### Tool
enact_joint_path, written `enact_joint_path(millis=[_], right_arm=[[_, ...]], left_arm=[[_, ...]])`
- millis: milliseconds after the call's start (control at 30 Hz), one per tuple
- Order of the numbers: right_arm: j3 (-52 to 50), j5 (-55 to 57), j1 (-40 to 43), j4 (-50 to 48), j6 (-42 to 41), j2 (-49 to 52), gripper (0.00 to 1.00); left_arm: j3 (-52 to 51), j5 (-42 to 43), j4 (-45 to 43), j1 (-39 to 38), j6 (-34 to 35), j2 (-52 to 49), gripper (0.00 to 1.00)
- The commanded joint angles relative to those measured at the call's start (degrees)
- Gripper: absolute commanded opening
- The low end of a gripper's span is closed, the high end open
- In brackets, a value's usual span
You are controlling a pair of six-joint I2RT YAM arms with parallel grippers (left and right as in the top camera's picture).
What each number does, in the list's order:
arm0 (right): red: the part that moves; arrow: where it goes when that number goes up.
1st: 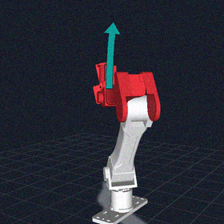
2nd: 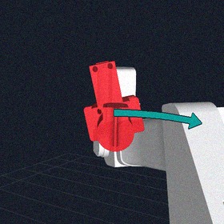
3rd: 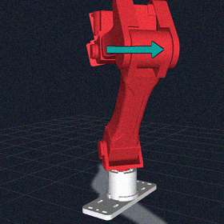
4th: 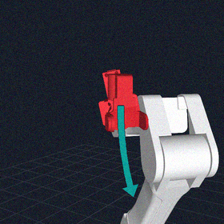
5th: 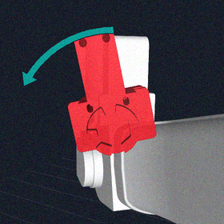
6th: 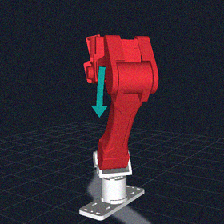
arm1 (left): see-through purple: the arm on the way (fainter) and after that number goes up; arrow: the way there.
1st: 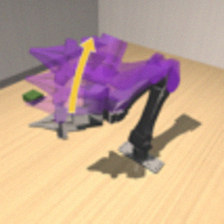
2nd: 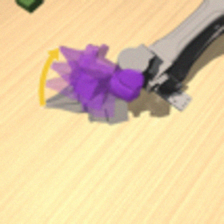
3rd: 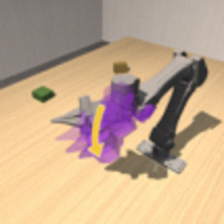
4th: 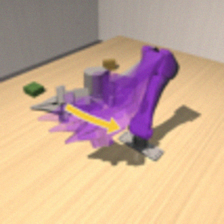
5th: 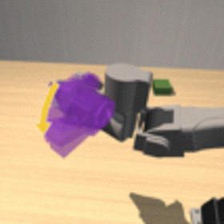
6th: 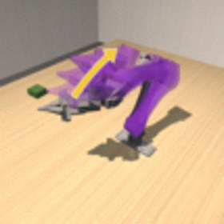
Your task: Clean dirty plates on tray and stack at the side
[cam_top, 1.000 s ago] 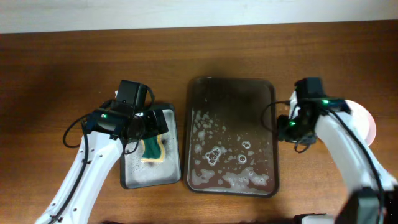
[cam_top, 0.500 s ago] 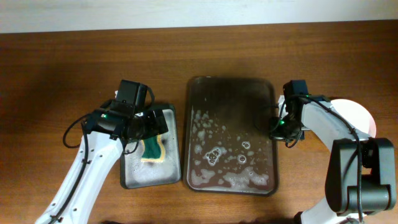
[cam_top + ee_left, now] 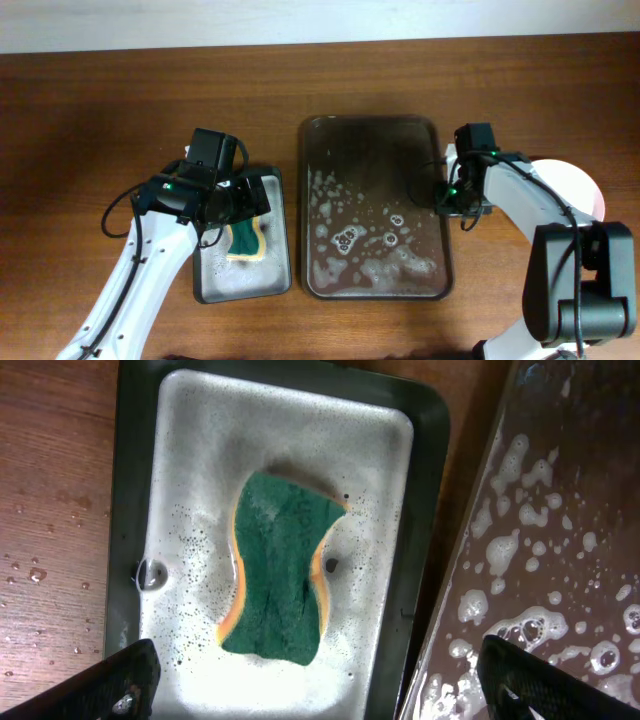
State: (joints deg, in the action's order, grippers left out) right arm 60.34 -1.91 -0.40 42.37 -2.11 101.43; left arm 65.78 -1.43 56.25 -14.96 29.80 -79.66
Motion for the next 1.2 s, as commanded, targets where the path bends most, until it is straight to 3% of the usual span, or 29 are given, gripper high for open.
enact_joint_path(millis=[0, 233, 333, 633, 700, 800, 900, 1000, 1033, 1067, 1167], right_arm=[[5.3, -3.7, 0.0, 3.1, 0.4, -5.3, 0.36], [7.0, -18.6, 0.0, 10.7, 0.4, -23.3, 0.40], [7.0, -20.0, 0.0, 14.8, 0.2, -29.3, 0.40], [7.0, -20.0, 0.0, 22.6, 0.2, -30.6, 0.41], [7.0, -20.0, 0.0, 23.8, 0.2, -30.6, 0.41], [7.2, -20.0, 0.0, 24.5, 0.2, -30.9, 0.41], [9.0, -20.0, 0.0, 24.5, 0.7, -35.2, 0.52], [11.8, -20.0, 0.0, 24.3, 0.9, -42.5, 0.65], [12.5, -20.0, 0.0, 24.3, 0.9, -44.8, 0.72], [13.4, -20.0, 0.0, 24.3, 0.8, -47.9, 0.99], [13.9, -20.0, 0.0, 24.3, 0.8, -57.4, 0.99]], left_arm=[[0.2, 0.2, -0.1, 0.1, -0.1, 0.4, 1.00], [0.2, 0.2, -0.1, 0.1, -0.1, 0.4, 0.99], [0.2, 0.2, -0.1, 0.1, -0.1, 0.4, 1.00], [0.1, 6.9, 0.0, 0.1, 0.1, 0.2, 1.00], [0.2, 6.6, 0.4, 0.1, -3.5, 0.2, 0.99], [0.5, 8.1, 0.5, 0.1, -9.7, 1.6, 0.86], [2.6, 8.0, 1.7, 0.1, -12.9, 5.8, 0.84], [5.0, 7.2, 3.0, 0.1, -13.7, 11.2, 0.99], [5.7, 7.2, 3.7, 0.1, -13.7, 13.7, 1.00], [5.7, 7.1, 4.1, 0.1, -13.7, 15.8, 1.00], [5.7, 6.1, 5.3, 0.1, -13.6, 23.8, 1.00]])
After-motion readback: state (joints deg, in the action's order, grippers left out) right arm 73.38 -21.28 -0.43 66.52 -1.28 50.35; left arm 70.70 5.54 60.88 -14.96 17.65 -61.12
